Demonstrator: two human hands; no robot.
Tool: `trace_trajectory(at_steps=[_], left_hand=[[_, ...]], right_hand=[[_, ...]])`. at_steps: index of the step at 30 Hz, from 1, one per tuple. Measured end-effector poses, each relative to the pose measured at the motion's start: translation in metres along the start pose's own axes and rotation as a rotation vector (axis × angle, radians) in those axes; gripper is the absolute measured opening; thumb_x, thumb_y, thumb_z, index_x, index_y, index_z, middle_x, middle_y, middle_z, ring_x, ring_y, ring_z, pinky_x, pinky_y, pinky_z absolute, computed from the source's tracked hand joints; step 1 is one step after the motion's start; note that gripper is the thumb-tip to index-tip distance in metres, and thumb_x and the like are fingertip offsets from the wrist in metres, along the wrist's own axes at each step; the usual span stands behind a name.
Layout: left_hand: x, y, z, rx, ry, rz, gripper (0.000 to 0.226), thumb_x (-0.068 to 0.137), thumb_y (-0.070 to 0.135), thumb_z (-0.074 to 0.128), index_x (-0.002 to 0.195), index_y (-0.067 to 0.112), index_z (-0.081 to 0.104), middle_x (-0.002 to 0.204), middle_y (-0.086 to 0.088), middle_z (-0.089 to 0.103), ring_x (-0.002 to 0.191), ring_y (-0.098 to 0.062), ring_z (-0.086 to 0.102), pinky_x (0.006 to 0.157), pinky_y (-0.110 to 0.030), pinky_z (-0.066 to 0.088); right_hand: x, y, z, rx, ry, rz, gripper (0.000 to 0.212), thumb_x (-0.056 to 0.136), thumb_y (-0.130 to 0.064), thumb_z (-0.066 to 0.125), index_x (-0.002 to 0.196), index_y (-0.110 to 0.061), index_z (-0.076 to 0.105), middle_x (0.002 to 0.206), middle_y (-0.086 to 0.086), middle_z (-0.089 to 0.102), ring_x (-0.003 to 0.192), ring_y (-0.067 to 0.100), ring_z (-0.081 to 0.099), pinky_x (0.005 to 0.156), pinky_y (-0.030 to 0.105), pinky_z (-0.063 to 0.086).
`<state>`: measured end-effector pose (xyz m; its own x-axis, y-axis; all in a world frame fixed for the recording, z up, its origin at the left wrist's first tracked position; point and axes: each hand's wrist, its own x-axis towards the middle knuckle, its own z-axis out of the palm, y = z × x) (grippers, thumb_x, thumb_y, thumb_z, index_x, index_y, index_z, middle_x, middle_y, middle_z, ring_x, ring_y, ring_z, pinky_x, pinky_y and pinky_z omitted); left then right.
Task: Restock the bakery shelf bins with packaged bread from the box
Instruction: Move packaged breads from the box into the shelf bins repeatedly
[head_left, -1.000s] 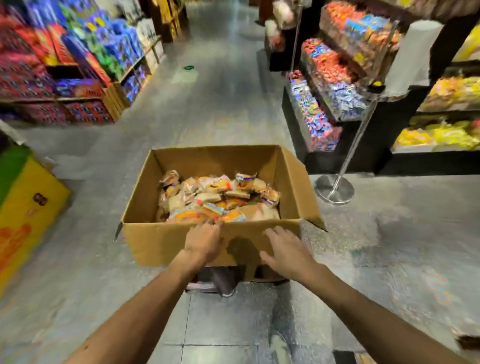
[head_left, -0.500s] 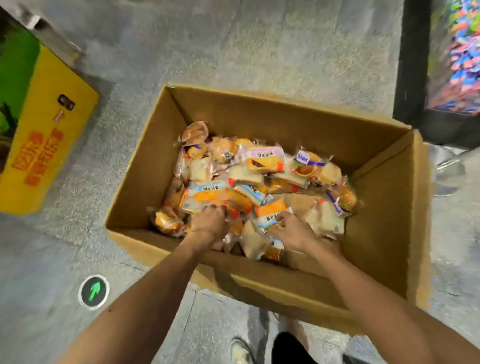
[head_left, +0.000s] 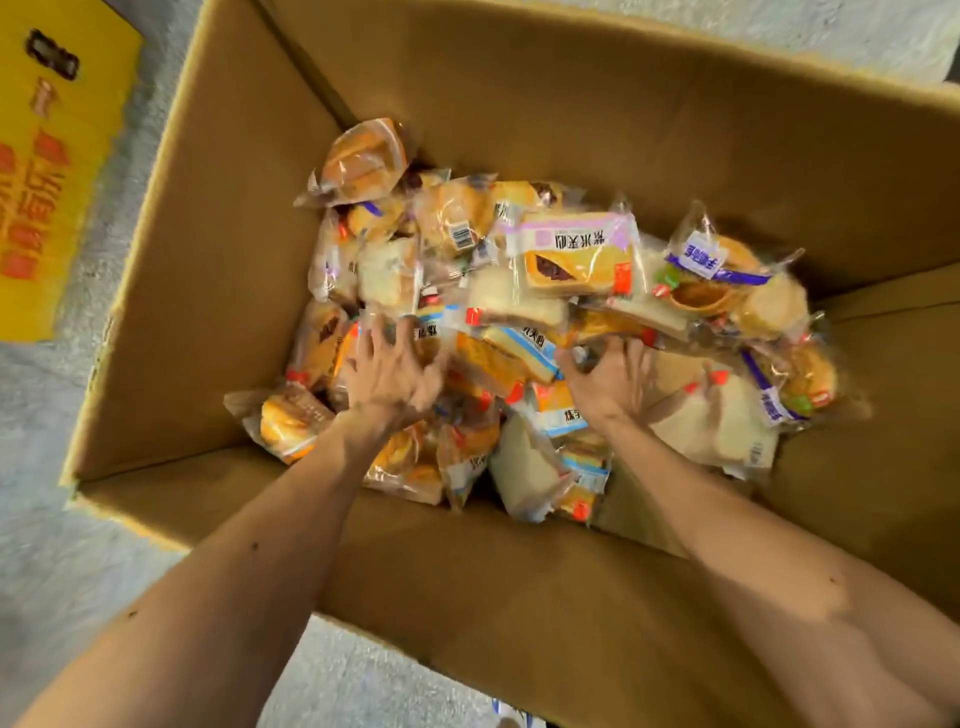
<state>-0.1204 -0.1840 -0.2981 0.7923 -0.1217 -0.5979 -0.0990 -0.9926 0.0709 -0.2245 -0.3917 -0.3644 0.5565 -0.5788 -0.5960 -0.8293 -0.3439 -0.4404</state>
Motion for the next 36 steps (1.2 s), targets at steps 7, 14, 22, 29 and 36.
trace_trajectory(at_steps=[7,14,22,29,36], left_hand=[[-0.002,0.022,-0.006,-0.206,-0.040,-0.275,0.122,0.064,0.096,0.037,0.146,0.006,0.029,0.146,-0.022,0.032,0.139,-0.038,0.028,0.112,-0.051,0.028],[-0.008,0.036,-0.002,0.162,-0.051,-0.111,0.102,0.071,0.091,0.043,0.137,0.012,0.047,0.139,-0.016,0.043,0.131,-0.034,0.037,0.104,-0.047,0.033],[0.006,0.050,0.000,-0.449,-0.517,-0.281,0.050,0.079,0.047,0.079,0.108,0.007,0.065,0.089,-0.007,0.070,0.081,-0.022,0.067,0.069,-0.031,0.055],[-0.010,0.038,-0.004,-0.569,-0.603,-0.290,0.030,0.087,0.022,0.072,0.110,0.004,0.070,0.082,-0.008,0.067,0.062,-0.015,0.061,0.053,-0.026,0.050],[-0.031,0.021,-0.021,-0.516,-0.561,-0.206,0.022,0.086,0.017,0.075,0.099,-0.001,0.072,0.084,-0.011,0.071,0.041,-0.002,0.057,0.042,-0.015,0.046]], right_hand=[[0.007,-0.015,0.002,0.112,-0.158,0.093,0.090,0.073,-0.077,0.064,0.127,-0.008,0.042,0.130,0.015,0.059,0.134,0.036,0.042,0.105,0.050,0.041],[0.028,-0.010,-0.019,0.284,-0.427,0.204,0.065,0.067,-0.068,0.078,0.102,-0.014,0.068,0.099,0.000,0.067,0.087,0.018,0.066,0.071,0.028,0.049],[0.039,0.011,-0.018,0.394,-0.505,0.219,0.047,0.067,-0.054,0.085,0.080,-0.026,0.050,0.103,-0.001,0.058,0.099,0.015,0.055,0.065,0.024,0.042],[0.026,0.028,-0.033,0.551,-0.569,0.287,0.059,0.077,-0.030,0.085,0.123,-0.011,0.052,0.116,0.010,0.069,0.047,0.001,0.060,0.041,0.019,0.046],[0.001,0.056,-0.055,0.391,-0.602,0.278,0.100,0.054,-0.046,0.092,0.138,-0.014,0.049,0.133,0.004,0.062,0.118,0.022,0.061,0.100,0.043,0.051]])
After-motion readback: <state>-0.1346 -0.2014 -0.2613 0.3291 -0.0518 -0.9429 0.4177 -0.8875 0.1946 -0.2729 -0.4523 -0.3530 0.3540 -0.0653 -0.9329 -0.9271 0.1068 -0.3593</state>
